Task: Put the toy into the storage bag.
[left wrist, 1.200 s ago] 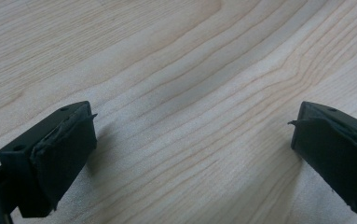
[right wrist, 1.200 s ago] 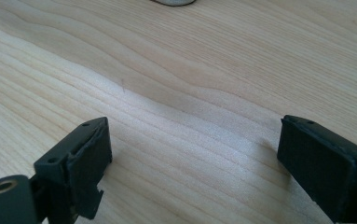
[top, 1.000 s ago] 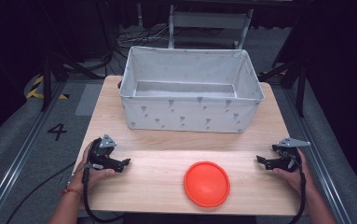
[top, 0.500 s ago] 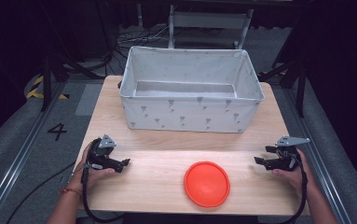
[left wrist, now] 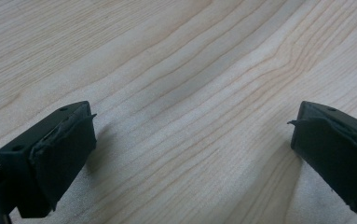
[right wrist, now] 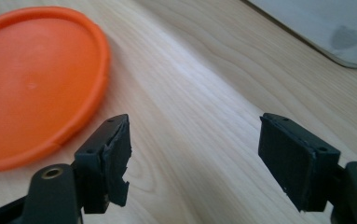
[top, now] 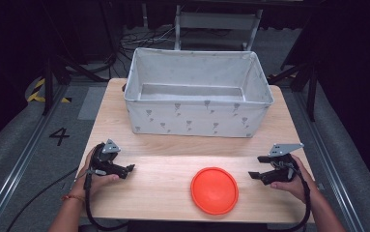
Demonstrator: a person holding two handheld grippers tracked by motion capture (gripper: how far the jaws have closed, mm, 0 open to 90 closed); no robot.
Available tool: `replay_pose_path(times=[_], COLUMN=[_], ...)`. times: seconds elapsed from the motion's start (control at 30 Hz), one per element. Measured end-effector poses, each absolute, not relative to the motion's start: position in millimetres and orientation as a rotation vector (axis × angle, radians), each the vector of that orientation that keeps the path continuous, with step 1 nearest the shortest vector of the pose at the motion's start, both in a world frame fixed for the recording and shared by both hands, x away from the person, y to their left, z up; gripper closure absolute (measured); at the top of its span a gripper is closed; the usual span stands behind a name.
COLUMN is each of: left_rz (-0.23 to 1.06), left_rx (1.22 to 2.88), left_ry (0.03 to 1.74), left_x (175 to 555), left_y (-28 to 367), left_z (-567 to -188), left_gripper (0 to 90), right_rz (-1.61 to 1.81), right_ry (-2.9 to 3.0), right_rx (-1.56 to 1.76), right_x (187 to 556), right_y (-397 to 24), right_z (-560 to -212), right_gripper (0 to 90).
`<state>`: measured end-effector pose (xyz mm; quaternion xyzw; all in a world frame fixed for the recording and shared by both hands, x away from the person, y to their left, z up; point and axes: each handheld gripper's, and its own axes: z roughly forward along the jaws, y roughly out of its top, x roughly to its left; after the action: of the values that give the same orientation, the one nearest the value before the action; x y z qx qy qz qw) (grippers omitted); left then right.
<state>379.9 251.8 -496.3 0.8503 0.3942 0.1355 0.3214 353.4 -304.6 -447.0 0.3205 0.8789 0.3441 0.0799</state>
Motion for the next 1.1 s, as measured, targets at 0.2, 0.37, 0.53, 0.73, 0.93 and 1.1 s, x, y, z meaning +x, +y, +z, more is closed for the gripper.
replay_pose_path(times=[0.2, 0.37, 0.53, 0.73, 0.93, 1.1], left_rz=[0.356, 0.356, 0.356, 0.356, 0.356, 0.357], left_rx=[2.233, 2.233, 2.232, 2.232, 2.233, 2.234], left_ry=[1.035, 1.035, 1.035, 1.034, 1.034, 1.033], left_x=[379.9, 379.9, 379.9, 379.9, 379.9, 379.9], left_y=[251.8, 251.8, 251.7, 251.8, 251.9, 251.9], left_z=[-496.3, -496.3, -496.4, -496.4, -496.4, -496.3], left_gripper=[0.2, 0.2, 0.2, 0.2, 0.2, 0.2], right_rz=[1.004, 0.972, 0.866, 0.766, 0.695, 0.697], right_ry=[2.722, 2.859, 2.950, 3.016, 3.057, 3.071], right_rx=[0.871, 0.803, 0.765, 0.750, 0.759, 0.764], right_x=[350.5, 352.5, 359.3, 371.6, 381.3, 383.4], right_y=[-278.2, -249.3, -229.3, -213.6, -206.4, -203.9], right_z=[-444.9, -445.2, -452.1, -454.7, -464.5, -462.9], right_gripper=[26.2, 26.0, 26.1, 29.1, 32.1, 52.2])
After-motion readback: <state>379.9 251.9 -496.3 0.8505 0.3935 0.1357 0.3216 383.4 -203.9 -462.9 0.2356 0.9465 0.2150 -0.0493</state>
